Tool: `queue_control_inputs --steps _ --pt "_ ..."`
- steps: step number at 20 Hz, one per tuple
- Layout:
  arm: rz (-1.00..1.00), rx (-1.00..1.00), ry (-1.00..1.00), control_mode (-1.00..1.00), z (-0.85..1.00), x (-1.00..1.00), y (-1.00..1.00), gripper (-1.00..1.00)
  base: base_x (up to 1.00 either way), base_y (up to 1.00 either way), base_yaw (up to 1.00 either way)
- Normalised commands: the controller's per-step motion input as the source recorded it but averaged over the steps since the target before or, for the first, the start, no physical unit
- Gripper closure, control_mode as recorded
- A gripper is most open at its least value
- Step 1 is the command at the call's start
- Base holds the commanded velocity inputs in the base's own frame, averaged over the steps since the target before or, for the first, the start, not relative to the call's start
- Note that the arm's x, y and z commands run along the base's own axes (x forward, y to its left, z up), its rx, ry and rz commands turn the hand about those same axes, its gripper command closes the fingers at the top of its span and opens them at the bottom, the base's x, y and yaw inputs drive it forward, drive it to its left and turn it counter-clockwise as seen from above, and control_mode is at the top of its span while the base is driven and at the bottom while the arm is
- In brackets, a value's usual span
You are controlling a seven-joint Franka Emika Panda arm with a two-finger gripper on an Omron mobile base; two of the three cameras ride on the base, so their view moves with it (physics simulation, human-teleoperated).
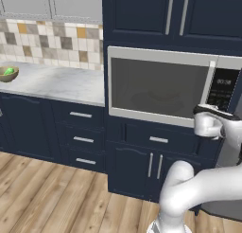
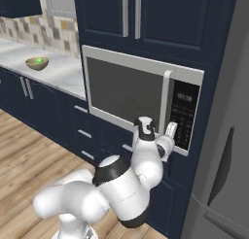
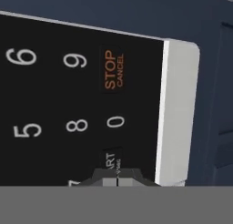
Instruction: Place the bowl containing the squash and fish in the microwave. Close the microwave door and press the start button to microwave the meal.
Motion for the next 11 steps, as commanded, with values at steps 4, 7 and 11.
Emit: queue_control_inputs --steps 4,7,11 --pt "-0.06 0.0 0.0 -1.0 -0.19 0.32 -0.27 1.0 0.0 0.0 0.0" --pt "-0.08 0.0 0.0 -1.0 -0.18 0.25 -0.5 1.0 0.0 0.0 0.0" --pt "-0.04 0.05 0.04 -1.0 0.03 0.16 -0.84 1.0 0.0 0.0 0.0"
